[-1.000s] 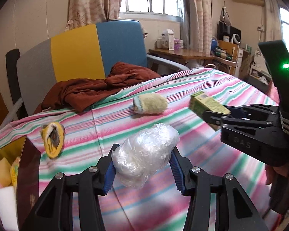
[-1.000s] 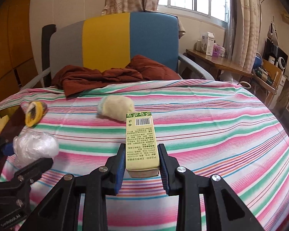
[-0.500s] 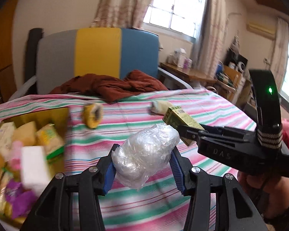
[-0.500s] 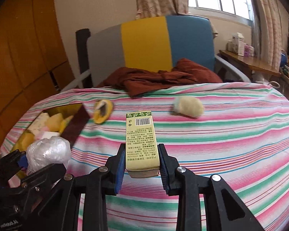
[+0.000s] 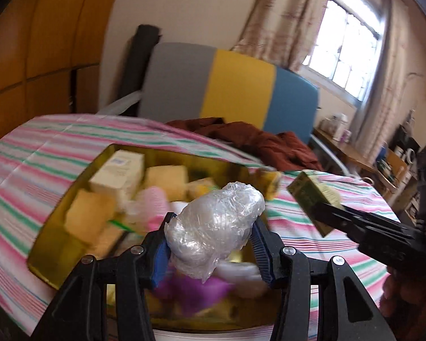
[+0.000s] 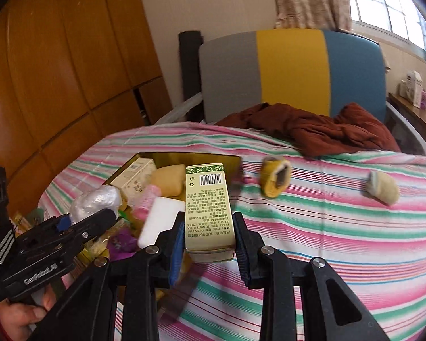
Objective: Organize objects
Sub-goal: 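Carry the plastic bundle and box into the gold tray, opening both tools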
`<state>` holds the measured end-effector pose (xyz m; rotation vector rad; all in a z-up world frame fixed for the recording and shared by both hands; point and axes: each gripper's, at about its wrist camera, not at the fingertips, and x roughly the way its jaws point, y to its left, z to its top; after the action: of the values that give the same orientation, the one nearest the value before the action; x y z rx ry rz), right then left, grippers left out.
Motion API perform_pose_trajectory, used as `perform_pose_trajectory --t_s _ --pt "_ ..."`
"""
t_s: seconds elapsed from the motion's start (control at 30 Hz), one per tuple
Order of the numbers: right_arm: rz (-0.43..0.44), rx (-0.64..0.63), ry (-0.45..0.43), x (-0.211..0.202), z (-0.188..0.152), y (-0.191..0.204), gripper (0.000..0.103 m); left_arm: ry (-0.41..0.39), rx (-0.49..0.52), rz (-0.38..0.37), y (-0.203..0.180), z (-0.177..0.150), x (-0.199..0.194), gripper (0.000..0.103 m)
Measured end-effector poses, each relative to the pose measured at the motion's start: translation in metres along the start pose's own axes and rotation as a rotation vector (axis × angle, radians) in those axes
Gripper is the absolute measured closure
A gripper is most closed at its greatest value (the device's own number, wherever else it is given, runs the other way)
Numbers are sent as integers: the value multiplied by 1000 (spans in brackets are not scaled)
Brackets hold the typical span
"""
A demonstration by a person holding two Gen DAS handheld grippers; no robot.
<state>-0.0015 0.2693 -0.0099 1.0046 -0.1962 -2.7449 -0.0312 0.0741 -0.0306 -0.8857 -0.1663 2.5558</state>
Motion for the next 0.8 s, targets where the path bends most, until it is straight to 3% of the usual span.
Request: perform_pose_trajectory --t_s 0.27,0.33,0.4,0.43,0.5,0.67,0.8 --pt "-17 23 76 44 6 22 71 56 -42 79 44 6 19 51" --pt "-23 42 93 53 5 22 66 87 -44 97 50 6 29 51" --pt "-45 61 121 59 4 22 65 100 -66 107 56 5 34 43" --pt "-38 71 121 58 3 21 64 110 -81 114 58 5 35 33" --pt "-29 82 115 53 1 19 63 116 -104 88 59 3 33 29" --pt "-16 95 89 39 -1 13 63 57 -117 127 56 -2 18 7" --pt "-10 94 74 30 -2 10 63 19 -150 151 56 -7 5 0"
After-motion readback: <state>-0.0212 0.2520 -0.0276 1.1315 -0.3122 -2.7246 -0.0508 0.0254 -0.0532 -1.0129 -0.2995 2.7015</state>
